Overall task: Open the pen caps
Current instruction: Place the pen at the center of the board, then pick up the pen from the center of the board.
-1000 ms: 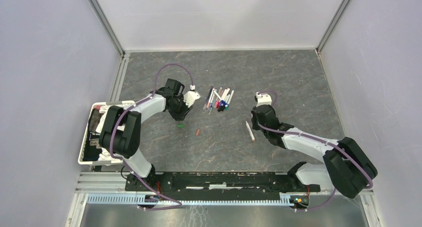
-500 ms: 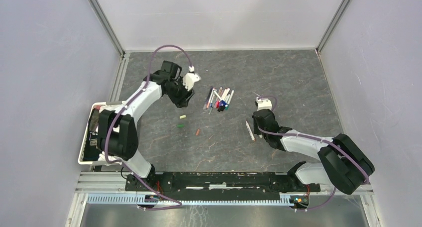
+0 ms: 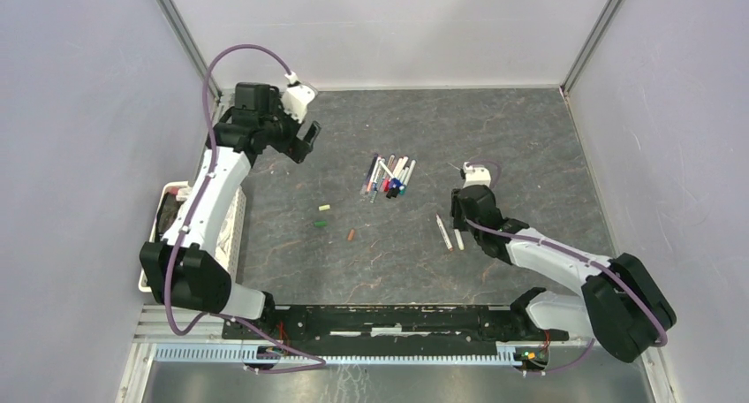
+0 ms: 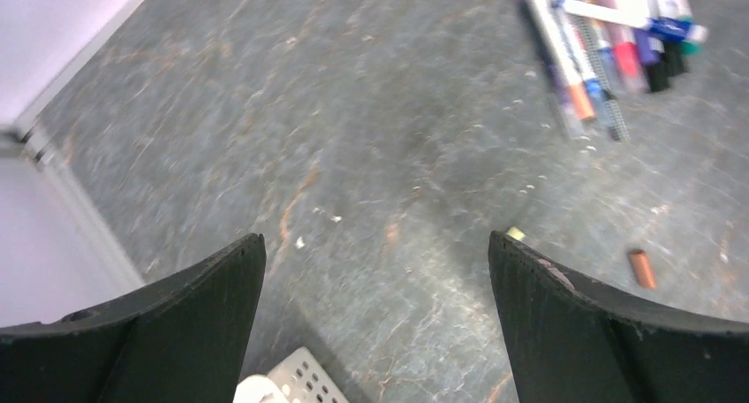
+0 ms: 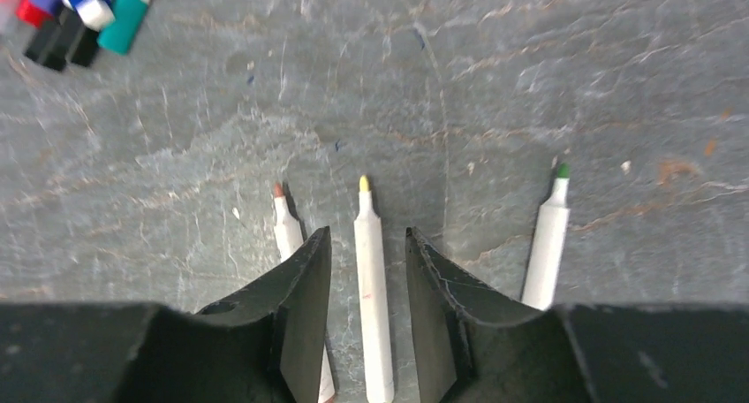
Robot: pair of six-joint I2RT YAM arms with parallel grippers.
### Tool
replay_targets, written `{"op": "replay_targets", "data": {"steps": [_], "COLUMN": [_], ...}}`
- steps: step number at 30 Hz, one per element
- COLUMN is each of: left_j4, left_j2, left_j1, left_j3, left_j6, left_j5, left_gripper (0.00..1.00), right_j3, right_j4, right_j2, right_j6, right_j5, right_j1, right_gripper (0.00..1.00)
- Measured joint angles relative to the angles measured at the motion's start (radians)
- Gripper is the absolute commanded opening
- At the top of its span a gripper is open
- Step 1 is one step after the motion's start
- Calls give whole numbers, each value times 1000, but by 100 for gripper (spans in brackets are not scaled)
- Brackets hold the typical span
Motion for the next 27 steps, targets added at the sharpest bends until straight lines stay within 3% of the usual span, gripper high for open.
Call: {"op": "replay_targets", "data": {"steps": [4, 9, 21, 27], "left_j4": [53, 58, 47, 24], "left_j2": [0, 10, 15, -20], "left_j1": [72, 137, 134, 134], "left_j3": [0, 0, -60, -97], "left_j6": [-67, -116, -151, -164], "left_j5": [-54, -26, 85, 119], "left_gripper": [100, 100, 100, 100], "right_j3": [53, 159, 668, 839], "right_j4": [-49, -108, -241, -270], "right_j2": [-24, 17, 498, 694], "right_j6": [-1, -16, -10, 2], "right_j5": [-16, -54, -109, -132], "right_j1": [-41, -52, -47, -45], "right_gripper": [46, 50, 50, 49]}}
